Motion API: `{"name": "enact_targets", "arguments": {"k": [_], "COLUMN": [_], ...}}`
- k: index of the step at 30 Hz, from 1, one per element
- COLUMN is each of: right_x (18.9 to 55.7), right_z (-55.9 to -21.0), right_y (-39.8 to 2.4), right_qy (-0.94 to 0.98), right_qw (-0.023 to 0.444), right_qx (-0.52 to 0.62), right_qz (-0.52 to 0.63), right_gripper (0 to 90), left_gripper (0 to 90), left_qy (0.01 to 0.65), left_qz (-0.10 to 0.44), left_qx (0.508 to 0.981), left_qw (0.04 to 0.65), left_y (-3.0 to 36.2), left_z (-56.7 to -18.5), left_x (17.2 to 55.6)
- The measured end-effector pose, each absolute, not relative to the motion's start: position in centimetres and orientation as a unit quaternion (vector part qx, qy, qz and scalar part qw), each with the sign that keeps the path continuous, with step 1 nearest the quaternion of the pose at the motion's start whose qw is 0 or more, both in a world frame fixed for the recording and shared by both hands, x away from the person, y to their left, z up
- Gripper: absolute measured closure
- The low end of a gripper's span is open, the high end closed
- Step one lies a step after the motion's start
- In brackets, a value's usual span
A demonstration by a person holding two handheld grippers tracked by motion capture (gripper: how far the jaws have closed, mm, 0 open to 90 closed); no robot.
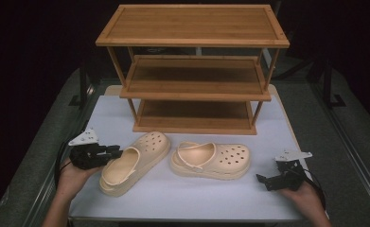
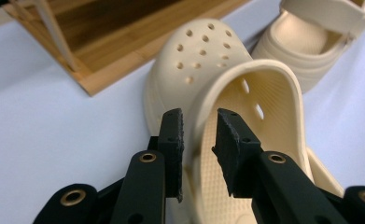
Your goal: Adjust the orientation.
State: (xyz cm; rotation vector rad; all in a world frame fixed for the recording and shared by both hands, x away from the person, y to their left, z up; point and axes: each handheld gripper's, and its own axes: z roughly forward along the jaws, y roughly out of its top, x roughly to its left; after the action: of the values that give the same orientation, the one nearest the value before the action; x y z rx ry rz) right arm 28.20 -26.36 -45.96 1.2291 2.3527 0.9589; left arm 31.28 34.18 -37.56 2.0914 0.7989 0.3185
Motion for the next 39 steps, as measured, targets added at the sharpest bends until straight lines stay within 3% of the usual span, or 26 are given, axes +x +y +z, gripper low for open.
{"name": "enact_targets", "arguments": {"k": [8, 19, 25, 33, 39], "right_x": [28.2, 28.2, 28.2, 28.2, 28.2], "right_z": [-46.0, -46.0, -46.0, -45.9, -45.9], "right_y": [-26.4, -26.4, -26.4, -26.3, -26.3], "right_qy": [0.823, 0.823, 0.823, 0.823, 0.824], "right_qw": [0.159, 0.159, 0.158, 0.160, 0.161], "right_qx": [0.430, 0.430, 0.431, 0.430, 0.430], "right_qz": [0.335, 0.335, 0.335, 0.335, 0.333], "right_gripper": [0.0, 0.0, 0.0, 0.0, 0.0], "left_gripper": [89.1, 89.2, 67.0, 18.4, 13.5], "left_qy": [0.350, 0.402, 0.420, 0.456, 0.472], "left_qz": [0.159, 0.185, 0.199, 0.214, 0.201], "left_qx": [0.822, 0.821, 0.820, 0.799, 0.794], "left_qw": [0.420, 0.361, 0.334, 0.328, 0.327], "left_y": [36.3, 38.6, 38.6, 38.9, 39.2], "left_z": [-37.5, -41.5, -43.8, -44.7, -44.9], "left_x": [31.3, 33.2, 34.3, 34.9, 35.3]}}
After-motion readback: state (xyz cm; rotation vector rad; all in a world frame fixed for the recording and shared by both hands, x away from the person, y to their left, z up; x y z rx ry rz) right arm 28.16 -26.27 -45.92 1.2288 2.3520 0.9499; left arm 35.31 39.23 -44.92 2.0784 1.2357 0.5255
